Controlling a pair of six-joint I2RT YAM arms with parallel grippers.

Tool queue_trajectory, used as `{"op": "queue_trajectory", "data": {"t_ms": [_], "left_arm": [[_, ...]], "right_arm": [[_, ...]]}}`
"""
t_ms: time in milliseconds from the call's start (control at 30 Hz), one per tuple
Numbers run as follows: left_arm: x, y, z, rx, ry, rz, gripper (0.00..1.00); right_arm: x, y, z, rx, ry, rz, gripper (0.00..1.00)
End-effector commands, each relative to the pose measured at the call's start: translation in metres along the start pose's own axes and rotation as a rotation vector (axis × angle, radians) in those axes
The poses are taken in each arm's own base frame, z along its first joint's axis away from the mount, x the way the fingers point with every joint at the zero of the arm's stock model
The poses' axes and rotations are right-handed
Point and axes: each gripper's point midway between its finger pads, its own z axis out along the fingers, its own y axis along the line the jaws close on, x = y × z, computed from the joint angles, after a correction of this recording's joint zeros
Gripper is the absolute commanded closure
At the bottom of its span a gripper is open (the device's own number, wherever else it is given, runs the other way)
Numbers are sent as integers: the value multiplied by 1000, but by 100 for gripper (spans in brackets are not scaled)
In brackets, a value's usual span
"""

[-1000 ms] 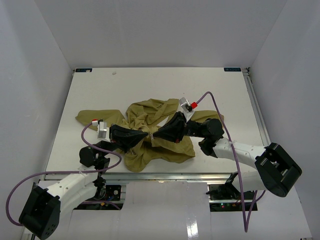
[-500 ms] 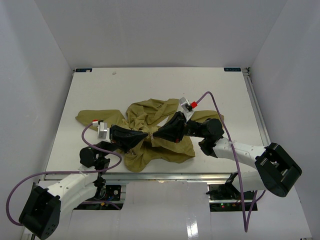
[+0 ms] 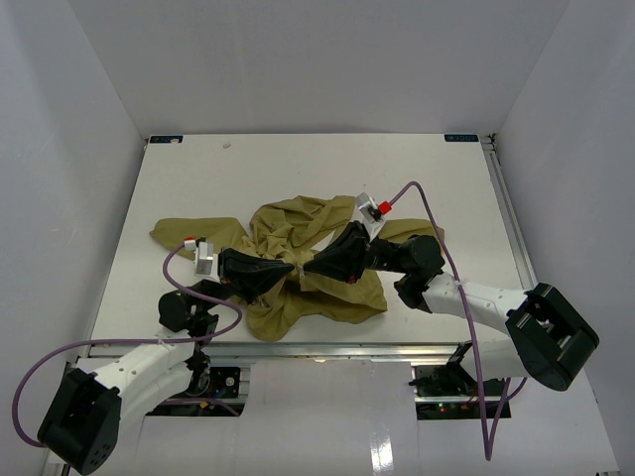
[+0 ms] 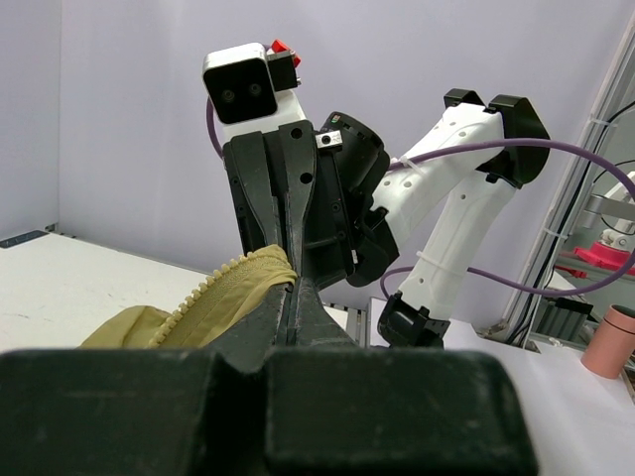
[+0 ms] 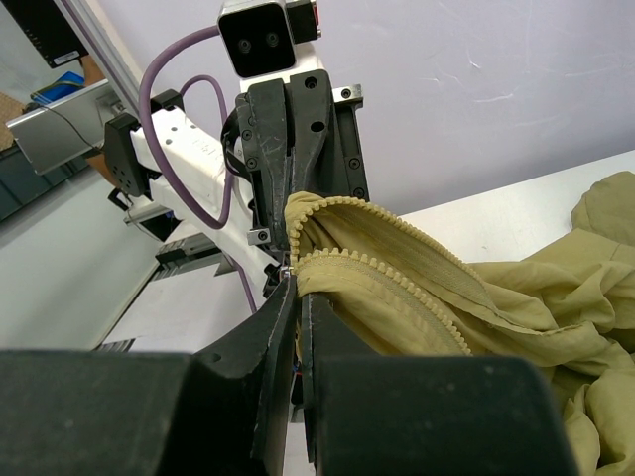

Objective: Zip up the jacket

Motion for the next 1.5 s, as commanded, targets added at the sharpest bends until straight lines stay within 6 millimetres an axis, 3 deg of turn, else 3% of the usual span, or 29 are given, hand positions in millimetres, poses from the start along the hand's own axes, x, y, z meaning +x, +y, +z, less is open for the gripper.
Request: {"op": "queue_trajectory", "data": {"t_ms": [0,433,567,633,867,1333,1400,1467], "left_arm": [[-58,-69,-9,274,-251,267,100],[-56,-68,-10,263,-250,215,99],[-58,-67,-9,257,-254,197,87],[-58,-66,-9,254,-256,187,74],[-56,-66,-9,255,-246,174,64],[-52,-59,-5,247,-228,168,62],[-50,-60,-5,252,-222,175,69],[-50,-61,-5,263,-215,191,86]], "right_arm": [[-58,52,3,-182,-188,-279,92],[-52,48,4,-173,-154,-288,92],[-47,45,3,-169,-147,-281,92],[-45,44,3,-169,-144,-275,92],[-43,42,3,-166,-142,-270,92],[-35,35,2,-150,-129,-254,92],[-34,35,1,-148,-127,-251,92],[-33,34,1,-149,-123,-249,92]]}}
